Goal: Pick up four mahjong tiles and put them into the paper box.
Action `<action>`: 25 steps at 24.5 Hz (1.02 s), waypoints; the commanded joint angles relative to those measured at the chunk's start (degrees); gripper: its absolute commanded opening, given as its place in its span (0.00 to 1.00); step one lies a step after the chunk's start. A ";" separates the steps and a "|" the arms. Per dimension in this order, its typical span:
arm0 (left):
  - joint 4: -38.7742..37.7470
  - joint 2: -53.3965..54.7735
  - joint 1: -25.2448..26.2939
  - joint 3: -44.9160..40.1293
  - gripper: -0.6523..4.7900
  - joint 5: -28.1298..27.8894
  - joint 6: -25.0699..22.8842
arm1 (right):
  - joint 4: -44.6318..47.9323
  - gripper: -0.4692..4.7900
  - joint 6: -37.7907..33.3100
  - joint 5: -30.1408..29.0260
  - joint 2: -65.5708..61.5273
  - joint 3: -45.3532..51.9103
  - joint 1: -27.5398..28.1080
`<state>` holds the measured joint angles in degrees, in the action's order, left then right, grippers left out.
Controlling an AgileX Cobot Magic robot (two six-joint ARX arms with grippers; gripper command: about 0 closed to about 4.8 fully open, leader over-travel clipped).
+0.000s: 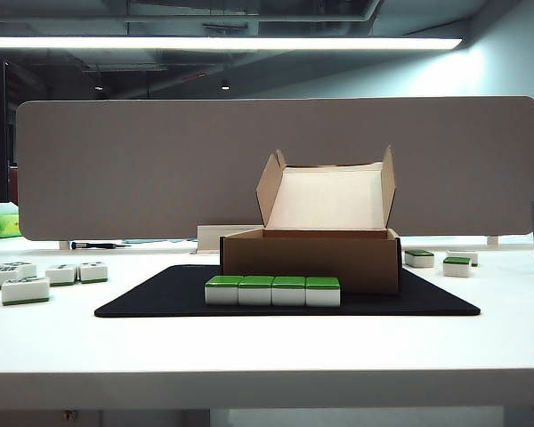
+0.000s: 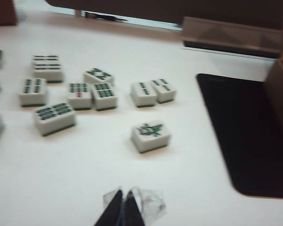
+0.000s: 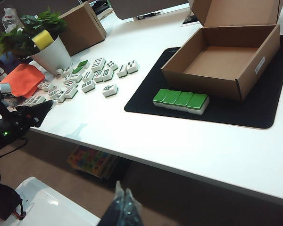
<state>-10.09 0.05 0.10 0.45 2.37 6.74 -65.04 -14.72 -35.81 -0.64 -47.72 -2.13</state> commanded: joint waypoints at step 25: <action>2.86 41.44 -0.02 43.95 0.11 22.45 -0.92 | 0.55 0.09 0.20 -0.35 0.66 -0.22 -0.02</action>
<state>-7.33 38.33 0.10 42.15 21.69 7.07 -65.04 -14.72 -35.86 -0.64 -47.72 -2.13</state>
